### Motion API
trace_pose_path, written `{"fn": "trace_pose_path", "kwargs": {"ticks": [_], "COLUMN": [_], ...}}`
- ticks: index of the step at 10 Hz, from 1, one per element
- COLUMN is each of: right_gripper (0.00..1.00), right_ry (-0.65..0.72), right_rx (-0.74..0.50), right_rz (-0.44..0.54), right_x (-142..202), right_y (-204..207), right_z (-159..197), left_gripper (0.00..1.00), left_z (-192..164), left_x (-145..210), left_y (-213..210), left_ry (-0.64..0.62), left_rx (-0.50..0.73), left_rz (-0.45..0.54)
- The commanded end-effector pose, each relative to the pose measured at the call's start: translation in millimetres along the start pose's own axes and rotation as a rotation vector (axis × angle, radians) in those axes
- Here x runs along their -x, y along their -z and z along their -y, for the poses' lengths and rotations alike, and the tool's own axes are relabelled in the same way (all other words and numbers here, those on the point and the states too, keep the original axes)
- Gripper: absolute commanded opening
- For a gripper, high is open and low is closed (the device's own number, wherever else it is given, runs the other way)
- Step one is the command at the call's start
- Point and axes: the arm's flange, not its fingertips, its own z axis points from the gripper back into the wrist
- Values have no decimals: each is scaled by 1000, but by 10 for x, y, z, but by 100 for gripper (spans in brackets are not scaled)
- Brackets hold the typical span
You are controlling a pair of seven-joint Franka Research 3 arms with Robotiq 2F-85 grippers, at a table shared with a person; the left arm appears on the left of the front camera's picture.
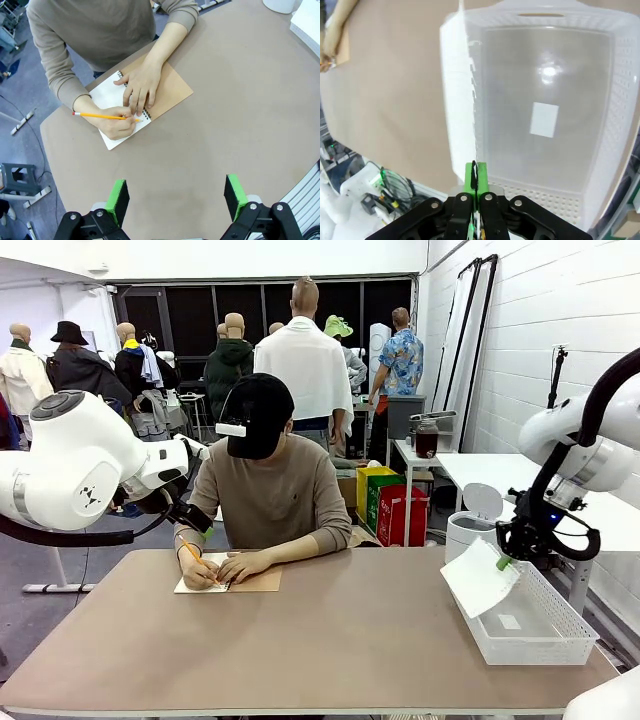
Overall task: Sort the paper based on its condition.
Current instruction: If a person hands you a paper, place it in the Organizing basket , and if it's crumpled, put it in the Trash can.
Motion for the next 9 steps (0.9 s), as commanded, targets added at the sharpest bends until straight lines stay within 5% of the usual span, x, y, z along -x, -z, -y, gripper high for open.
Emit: {"fn": "trace_pose_path", "kwargs": {"ticks": [1, 9], "right_gripper": [0, 0], "right_ry": [28, 136], "right_rx": [39, 114], "right_rz": [43, -8], "right_x": [65, 50], "right_y": [3, 260], "right_z": [178, 379], "left_gripper": [100, 100], "left_z": [-10, -10], "left_x": [5, 5], "left_y": [0, 0], "left_ry": [-3, -3], "left_rx": [2, 2], "left_rz": [0, 0]}}
